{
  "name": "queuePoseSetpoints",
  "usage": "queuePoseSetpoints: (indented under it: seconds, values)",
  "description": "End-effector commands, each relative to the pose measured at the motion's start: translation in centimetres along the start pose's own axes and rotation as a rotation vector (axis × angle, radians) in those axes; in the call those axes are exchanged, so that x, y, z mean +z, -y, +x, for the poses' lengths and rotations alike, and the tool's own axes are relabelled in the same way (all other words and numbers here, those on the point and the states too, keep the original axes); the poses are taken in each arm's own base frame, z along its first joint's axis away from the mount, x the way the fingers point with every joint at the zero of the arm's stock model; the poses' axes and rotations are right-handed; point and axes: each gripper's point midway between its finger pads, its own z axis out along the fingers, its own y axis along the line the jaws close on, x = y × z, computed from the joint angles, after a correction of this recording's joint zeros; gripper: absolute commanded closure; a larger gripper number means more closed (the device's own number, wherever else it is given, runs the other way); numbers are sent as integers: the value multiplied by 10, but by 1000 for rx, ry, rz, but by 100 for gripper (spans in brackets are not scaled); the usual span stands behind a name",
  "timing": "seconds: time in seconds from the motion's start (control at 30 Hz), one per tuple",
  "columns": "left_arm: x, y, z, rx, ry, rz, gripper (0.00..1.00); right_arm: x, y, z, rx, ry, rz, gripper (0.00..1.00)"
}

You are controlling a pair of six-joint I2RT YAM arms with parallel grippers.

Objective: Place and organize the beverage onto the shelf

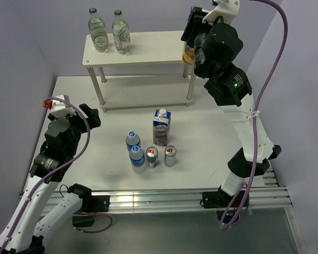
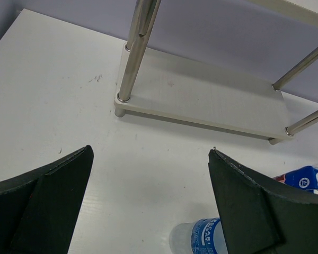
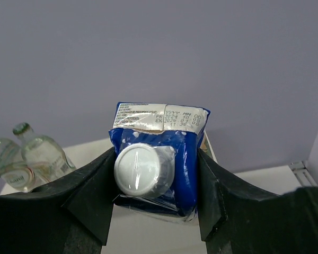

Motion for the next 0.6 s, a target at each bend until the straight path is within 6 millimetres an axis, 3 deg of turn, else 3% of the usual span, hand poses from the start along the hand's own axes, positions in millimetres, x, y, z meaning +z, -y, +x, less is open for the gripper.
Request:
queuePoseSetpoints:
  seconds: [0.0,0.2,0.37,0.57]
  values:
    - [2,1,-8,2,35,2,4,-42,36,-159,389,443,-33,100]
    - [4,1,-5,5,25,0,4,-31,27,-158,392,477,-27,100]
    - [6,0,-3,5,16,-2,4,-12,13,-147,391,488,-40,100]
    - [6,-1,-1,5,12,-7,5,17,15,-138,402,512,-51,100]
